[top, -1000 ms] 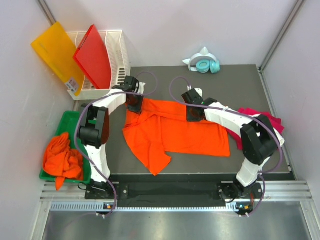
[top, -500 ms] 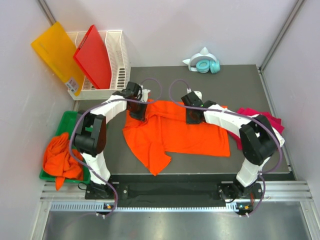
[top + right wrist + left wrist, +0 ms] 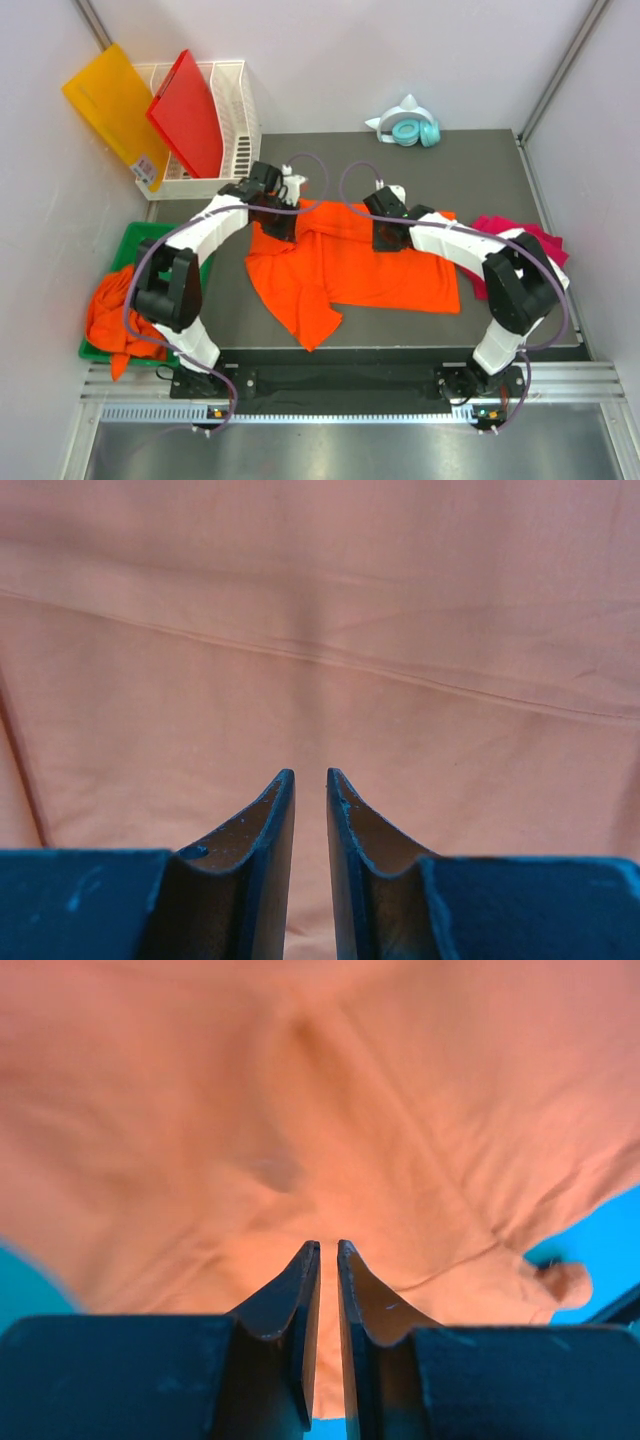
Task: Fold and stack the t-shirts
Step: Fold the flattened tshirt in 1/3 of the way
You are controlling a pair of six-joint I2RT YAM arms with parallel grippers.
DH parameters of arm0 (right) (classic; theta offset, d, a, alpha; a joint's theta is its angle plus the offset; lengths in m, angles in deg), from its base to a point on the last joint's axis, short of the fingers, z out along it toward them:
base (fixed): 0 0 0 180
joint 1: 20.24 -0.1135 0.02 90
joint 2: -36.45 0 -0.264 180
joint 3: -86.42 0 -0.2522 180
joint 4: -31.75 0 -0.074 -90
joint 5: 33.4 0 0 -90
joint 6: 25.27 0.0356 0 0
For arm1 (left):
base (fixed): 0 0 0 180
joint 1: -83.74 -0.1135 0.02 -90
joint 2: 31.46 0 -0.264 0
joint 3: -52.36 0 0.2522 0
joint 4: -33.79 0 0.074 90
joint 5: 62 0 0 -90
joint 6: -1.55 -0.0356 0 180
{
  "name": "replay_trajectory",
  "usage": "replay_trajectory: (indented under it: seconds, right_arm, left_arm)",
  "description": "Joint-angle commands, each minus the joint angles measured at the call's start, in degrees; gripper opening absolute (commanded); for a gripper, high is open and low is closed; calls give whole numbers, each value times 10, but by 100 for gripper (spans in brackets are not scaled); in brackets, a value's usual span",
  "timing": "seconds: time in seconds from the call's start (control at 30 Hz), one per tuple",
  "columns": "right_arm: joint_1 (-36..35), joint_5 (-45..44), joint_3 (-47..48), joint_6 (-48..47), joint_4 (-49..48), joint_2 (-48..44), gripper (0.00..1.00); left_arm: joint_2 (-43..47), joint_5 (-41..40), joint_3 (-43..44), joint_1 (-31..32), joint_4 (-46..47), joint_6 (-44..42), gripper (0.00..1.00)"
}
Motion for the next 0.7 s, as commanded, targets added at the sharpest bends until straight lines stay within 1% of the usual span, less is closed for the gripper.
replay_trajectory:
  seconds: [0.0, 0.1, 0.13, 0.17, 0.2, 0.23, 0.3, 0.33, 0.43, 0.57, 0.67]
  right_arm:
    - [-13, -13, -8, 14, -12, -42, 20]
    - [-15, -16, -18, 18, -9, -49, 20]
    - [-16, -19, -20, 18, -7, -52, 20]
    - [-16, -20, -23, 19, -6, -54, 20]
    - [-16, -22, -24, 20, -4, -55, 20]
    - [-16, -25, -27, 20, -3, -58, 20]
    - [-17, -29, -29, 21, 1, -62, 20]
    - [-17, -32, -31, 21, 2, -64, 20]
    - [-17, -38, -32, 21, 9, -64, 20]
    - [-17, -39, -27, 22, 11, -60, 20]
    - [-17, -36, -20, 23, 10, -55, 20]
  left_arm:
    - [44, -24, 54, -38, 79, 37, 18]
    - [12, -66, 71, -41, 110, 48, 18]
    - [-19, -76, 79, -41, 106, 47, 18]
    - [-41, -73, 101, -41, 100, 47, 17]
    - [-63, -68, 117, -42, 64, 42, 16]
    - [-109, -60, 152, -40, 43, 43, 16]
    - [-142, -56, 168, -39, 31, 46, 14]
    - [-153, -56, 163, -38, 41, 45, 14]
    - [-157, -59, 153, -32, 58, 45, 14]
    - [-163, -49, 147, -23, 47, 39, 14]
    - [-146, -43, 121, -20, 54, 35, 14]
